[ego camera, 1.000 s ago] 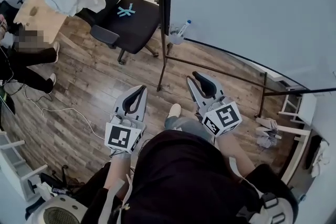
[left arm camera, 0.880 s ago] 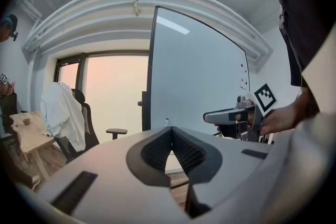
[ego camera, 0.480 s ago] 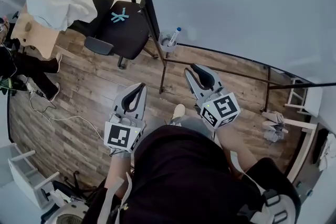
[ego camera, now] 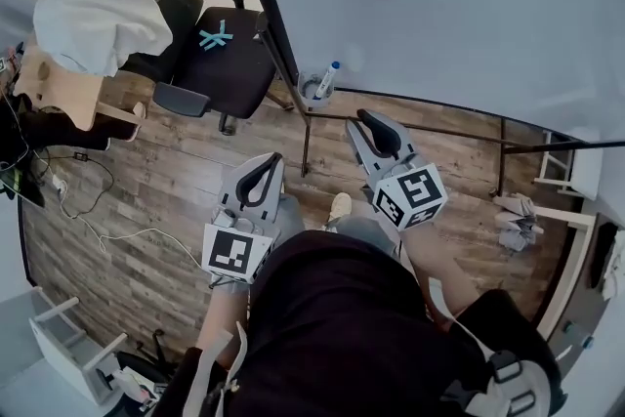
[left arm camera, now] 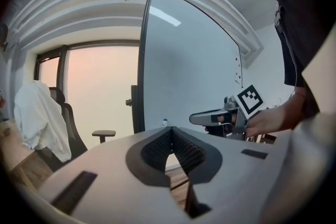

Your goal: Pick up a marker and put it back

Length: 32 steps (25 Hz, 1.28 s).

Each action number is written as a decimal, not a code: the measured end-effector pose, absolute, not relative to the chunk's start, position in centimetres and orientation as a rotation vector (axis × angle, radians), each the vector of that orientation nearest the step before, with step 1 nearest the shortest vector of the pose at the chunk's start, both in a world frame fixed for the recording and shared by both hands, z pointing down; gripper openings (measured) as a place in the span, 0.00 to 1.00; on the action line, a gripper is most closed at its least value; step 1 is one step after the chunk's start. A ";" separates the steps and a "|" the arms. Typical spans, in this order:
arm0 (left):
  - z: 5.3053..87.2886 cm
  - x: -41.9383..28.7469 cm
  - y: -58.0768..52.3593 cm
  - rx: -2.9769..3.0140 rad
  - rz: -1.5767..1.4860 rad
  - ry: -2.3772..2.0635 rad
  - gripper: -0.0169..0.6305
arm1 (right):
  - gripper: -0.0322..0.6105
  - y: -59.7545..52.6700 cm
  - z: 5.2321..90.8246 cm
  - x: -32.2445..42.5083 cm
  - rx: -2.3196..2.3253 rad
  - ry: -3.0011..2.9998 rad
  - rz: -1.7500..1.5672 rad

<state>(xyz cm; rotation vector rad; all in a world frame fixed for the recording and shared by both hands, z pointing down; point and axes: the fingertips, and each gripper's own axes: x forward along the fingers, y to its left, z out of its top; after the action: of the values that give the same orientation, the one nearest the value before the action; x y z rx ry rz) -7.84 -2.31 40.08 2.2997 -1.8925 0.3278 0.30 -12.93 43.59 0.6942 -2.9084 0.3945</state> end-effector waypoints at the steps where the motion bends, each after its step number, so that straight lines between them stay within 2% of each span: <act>1: 40.1 -7.8 -2.6 2.321 0.325 -1.862 0.04 | 0.20 -13.2 43.7 0.0 0.714 -2.901 0.396; 32: 41.9 -17.2 -9.0 2.588 0.385 -1.467 0.04 | 0.20 -19.8 49.0 -5.6 1.225 -2.676 0.521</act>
<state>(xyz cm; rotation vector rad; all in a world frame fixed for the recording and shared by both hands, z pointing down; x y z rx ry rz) -17.19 -8.96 41.90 2.5880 -1.4667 0.3852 -5.56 -19.83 48.98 1.2250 -2.6761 0.5211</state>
